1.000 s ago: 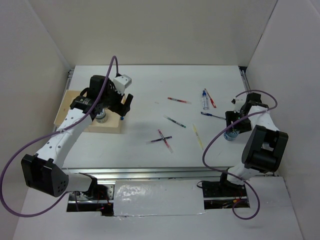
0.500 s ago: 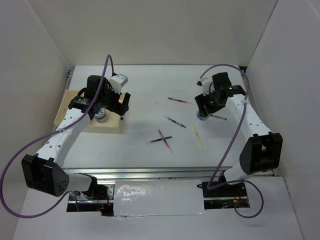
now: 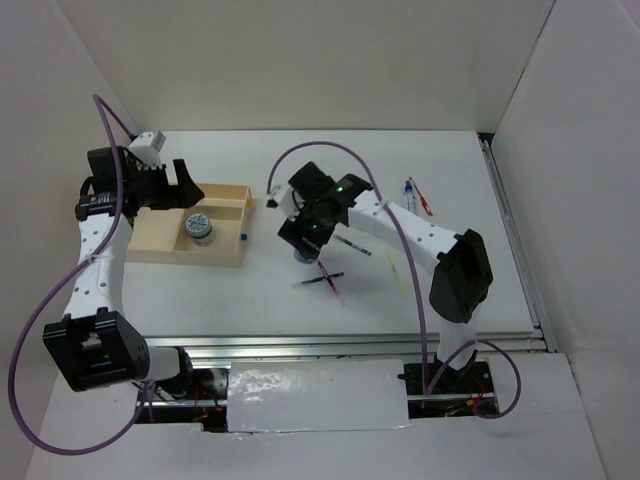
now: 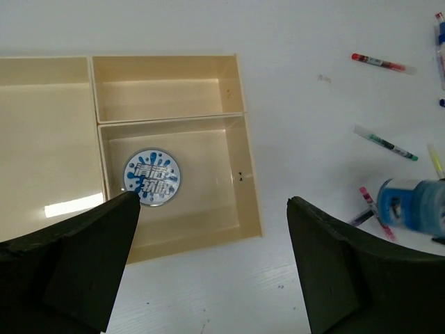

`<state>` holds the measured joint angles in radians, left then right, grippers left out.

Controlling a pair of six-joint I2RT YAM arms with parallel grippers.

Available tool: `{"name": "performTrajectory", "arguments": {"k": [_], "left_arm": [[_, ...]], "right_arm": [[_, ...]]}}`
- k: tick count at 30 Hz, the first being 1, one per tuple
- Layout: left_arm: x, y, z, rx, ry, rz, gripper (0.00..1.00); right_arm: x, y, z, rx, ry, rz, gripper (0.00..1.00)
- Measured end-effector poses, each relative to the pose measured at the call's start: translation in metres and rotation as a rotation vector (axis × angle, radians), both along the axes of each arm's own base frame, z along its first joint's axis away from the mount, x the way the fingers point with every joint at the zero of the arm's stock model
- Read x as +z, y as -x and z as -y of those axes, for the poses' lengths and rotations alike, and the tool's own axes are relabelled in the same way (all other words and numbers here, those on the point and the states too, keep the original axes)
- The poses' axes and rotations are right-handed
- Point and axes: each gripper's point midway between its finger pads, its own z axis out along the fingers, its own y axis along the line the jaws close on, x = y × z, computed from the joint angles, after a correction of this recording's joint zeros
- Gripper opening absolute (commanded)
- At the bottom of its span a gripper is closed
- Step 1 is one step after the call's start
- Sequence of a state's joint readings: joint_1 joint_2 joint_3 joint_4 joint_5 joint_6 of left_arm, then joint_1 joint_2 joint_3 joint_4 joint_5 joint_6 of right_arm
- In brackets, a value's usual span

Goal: Sort the stationery into containers
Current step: Place the stationery at the center of the board.

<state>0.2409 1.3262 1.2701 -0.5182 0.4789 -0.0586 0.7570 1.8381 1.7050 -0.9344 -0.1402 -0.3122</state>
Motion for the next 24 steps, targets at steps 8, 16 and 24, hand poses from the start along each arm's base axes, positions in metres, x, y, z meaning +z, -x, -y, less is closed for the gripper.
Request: {"name": "performTrajectory", "arguments": {"k": [8,16,24], "left_arm": [[0.001,0.006,-0.004,-0.007,0.037,-0.008,0.99],[0.004,0.013,-0.011,-0.003,0.027,-0.005,0.99],[0.004,0.018,-0.011,-0.023,0.015,-0.003,0.99]], "right_arm": [[-0.035,0.073,-0.077,0.244,0.078,-0.022,0.42],[-0.078,0.088,-0.093,0.288,0.169,-0.052,0.56],[-0.091,0.086,-0.096,0.274,0.195,-0.043,1.0]]}}
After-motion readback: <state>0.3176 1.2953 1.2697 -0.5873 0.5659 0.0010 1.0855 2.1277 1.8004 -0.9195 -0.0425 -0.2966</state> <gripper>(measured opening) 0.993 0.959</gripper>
